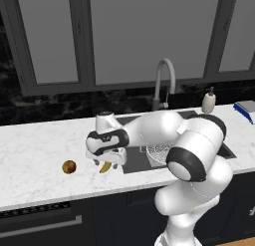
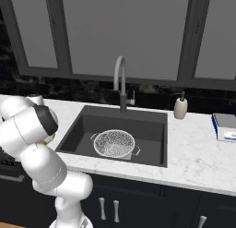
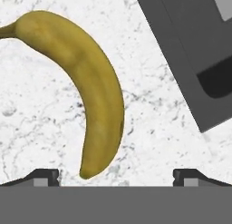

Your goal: Put the colander in the sink, put the pear, banana in the colander, and turn on the sink faucet and pour water over the colander.

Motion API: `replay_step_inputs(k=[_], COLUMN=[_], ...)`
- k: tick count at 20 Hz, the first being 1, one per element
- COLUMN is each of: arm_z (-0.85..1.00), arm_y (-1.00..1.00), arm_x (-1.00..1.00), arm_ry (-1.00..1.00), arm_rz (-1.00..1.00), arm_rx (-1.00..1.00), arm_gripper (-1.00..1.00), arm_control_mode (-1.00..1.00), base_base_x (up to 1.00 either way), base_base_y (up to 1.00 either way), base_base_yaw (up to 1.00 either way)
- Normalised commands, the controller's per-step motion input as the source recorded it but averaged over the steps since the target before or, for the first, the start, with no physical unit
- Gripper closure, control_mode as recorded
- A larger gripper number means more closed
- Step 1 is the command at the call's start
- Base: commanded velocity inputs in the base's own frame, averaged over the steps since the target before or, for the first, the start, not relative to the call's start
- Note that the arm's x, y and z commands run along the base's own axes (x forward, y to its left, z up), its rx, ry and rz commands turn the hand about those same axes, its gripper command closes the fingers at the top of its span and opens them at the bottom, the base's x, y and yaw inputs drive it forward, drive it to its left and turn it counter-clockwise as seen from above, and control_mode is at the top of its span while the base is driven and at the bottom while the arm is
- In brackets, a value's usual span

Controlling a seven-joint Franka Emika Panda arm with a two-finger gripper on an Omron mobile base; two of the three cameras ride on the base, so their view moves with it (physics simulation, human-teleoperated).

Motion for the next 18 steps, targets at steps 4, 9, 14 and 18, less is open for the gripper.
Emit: replay_step_inputs(k=[4, 9, 14, 18], arm_z=[-0.2, -0.21, -0.16, -0.16], arm_y=[0.0, 0.0, 0.0, 0.0], arm_x=[0.0, 0.18, 0.5, 0.51], arm_ry=[-0.11, -0.1, -0.04, -0.02], arm_rz=[-0.05, -0.02, 0.0, 0.0], arm_rx=[-0.11, -0.08, -0.01, -0.01], arm_gripper=[-1.0, -1.0, -1.0, -1.0], arm_control_mode=[-1.0, -1.0, -1.0, -1.0], base_base_x=[0.0, 0.0, 0.0, 0.0], base_base_y=[0.0, 0.0, 0.0, 0.0], base_base_yaw=[0.0, 0.0, 0.0, 0.0])
